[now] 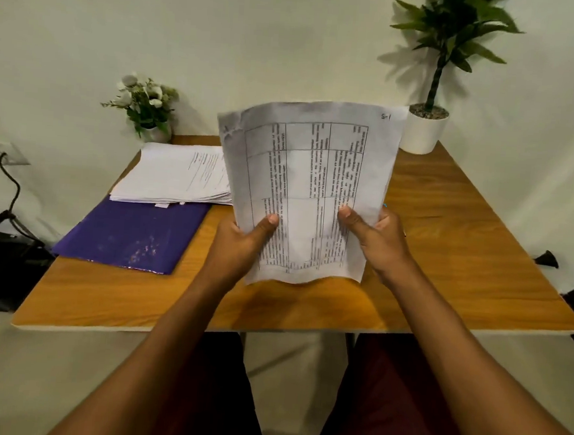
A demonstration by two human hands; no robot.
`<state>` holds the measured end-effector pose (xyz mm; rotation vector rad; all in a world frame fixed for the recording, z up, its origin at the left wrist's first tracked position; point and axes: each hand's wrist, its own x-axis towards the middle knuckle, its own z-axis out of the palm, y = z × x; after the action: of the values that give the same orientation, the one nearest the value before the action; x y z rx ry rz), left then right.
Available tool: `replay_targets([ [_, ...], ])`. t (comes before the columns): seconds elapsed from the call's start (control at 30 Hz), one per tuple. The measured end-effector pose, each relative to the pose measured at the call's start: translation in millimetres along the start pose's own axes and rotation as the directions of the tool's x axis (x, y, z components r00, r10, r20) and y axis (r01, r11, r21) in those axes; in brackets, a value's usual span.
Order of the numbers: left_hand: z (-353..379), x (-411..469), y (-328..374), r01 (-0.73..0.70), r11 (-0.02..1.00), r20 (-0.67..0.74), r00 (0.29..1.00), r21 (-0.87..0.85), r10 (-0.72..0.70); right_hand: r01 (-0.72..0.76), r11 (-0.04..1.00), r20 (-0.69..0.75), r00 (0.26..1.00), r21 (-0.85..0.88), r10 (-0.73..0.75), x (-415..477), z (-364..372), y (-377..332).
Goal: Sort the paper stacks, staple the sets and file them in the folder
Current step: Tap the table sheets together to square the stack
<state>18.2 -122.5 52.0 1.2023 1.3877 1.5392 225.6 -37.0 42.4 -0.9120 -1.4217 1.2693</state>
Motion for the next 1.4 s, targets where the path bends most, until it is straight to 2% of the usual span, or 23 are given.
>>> replay_targets([
  [0.13, -4, 0, -2, 0.001, 1.000, -0.022, 1.000, 0.001, -0.001, 0.024, 1.000, 0.048, 0.999, -0.011, -0.024, -2, 0, -4],
  [0.27, -5, -3, -11, 0.061, 0.998, 0.009, 0.998, 0.031, -0.062, -0.049, 0.989, 0.061, 0.996, -0.137, 0.058, -7, 0, 6],
  [0.33, -7, 0, -8, 0.089, 0.995, 0.031, 0.995, 0.034, -0.090, -0.068, 0.987, 0.068, 0.995, -0.145, 0.078, -6, -3, 4],
  [0.4, -10, 4, -2, 0.146, 0.989, 0.070, 0.987, 0.012, -0.147, -0.136, 0.987, 0.110, 0.983, -0.081, 0.144, -3, -7, 1],
  [0.5, -16, 11, 0, 0.281, 0.949, 0.146, 0.954, -0.141, -0.261, -0.314, 0.947, 0.244, 0.925, 0.062, 0.291, -2, -15, 1],
  [0.57, -19, 18, -11, 0.332, 0.929, 0.120, 0.941, -0.165, -0.315, -0.406, 0.914, 0.331, 0.863, 0.003, 0.382, -6, -17, 4],
  [0.6, -19, 20, -18, 0.348, 0.926, 0.090, 0.937, -0.145, -0.337, -0.420, 0.904, 0.326, 0.846, -0.075, 0.421, -7, -17, 6],
  [0.63, -18, 22, -24, 0.368, 0.922, 0.055, 0.930, -0.120, -0.364, -0.416, 0.895, 0.285, 0.849, -0.161, 0.445, -8, -16, 7],
  [0.7, -16, 23, -40, 0.408, 0.912, -0.022, 0.912, -0.037, -0.409, -0.341, 0.884, 0.088, 0.918, -0.320, 0.386, -3, -15, 11],
  [0.77, -16, 23, -52, 0.430, 0.900, -0.080, 0.902, 0.070, -0.424, -0.206, 0.813, -0.178, 0.976, -0.545, 0.129, 8, -23, 20],
  [0.8, -16, 22, -57, 0.431, 0.896, -0.087, 0.902, 0.108, -0.424, -0.174, 0.741, -0.260, 0.966, -0.649, 0.000, 17, -32, 29],
  [0.83, -17, 21, -60, 0.424, 0.896, -0.087, 0.906, 0.137, -0.415, -0.186, 0.660, -0.304, 0.950, -0.728, -0.068, 27, -41, 39],
  [0.87, -17, 21, -62, 0.407, 0.898, -0.086, 0.913, 0.169, -0.398, -0.230, 0.573, -0.329, 0.941, -0.787, -0.075, 38, -50, 50],
  [0.93, -16, 19, -62, 0.350, 0.897, -0.078, 0.936, 0.270, -0.342, -0.318, 0.395, -0.345, 0.939, -0.862, 0.003, 55, -63, 66],
  [1.0, -13, 17, -63, 0.306, 0.889, -0.071, 0.951, 0.340, -0.301, -0.344, 0.303, -0.345, 0.937, -0.889, 0.051, 68, -70, 76],
  [1.1, -13, 16, -65, 0.286, 0.892, -0.056, 0.957, 0.351, -0.285, -0.315, 0.357, -0.327, 0.945, -0.880, 0.027, 81, -71, 78],
  [1.2, -12, 15, -66, 0.282, 0.895, -0.047, 0.958, 0.344, -0.284, -0.315, 0.441, -0.320, 0.945, -0.840, 0.066, 85, -71, 68],
  [1.3, -11, 16, -67, 0.284, 0.888, -0.064, 0.958, 0.361, -0.280, -0.273, 0.665, -0.308, 0.949, -0.695, 0.068, 84, -68, 49],
  [1.37, -10, 15, -68, 0.276, 0.889, -0.050, 0.959, 0.365, -0.277, -0.183, 0.783, -0.222, 0.973, -0.594, 0.059, 81, -59, 30],
  [1.4, -9, 14, -69, 0.270, 0.891, -0.045, 0.961, 0.364, -0.273, -0.126, 0.811, -0.147, 0.988, -0.572, 0.050, 81, -53, 20],
])
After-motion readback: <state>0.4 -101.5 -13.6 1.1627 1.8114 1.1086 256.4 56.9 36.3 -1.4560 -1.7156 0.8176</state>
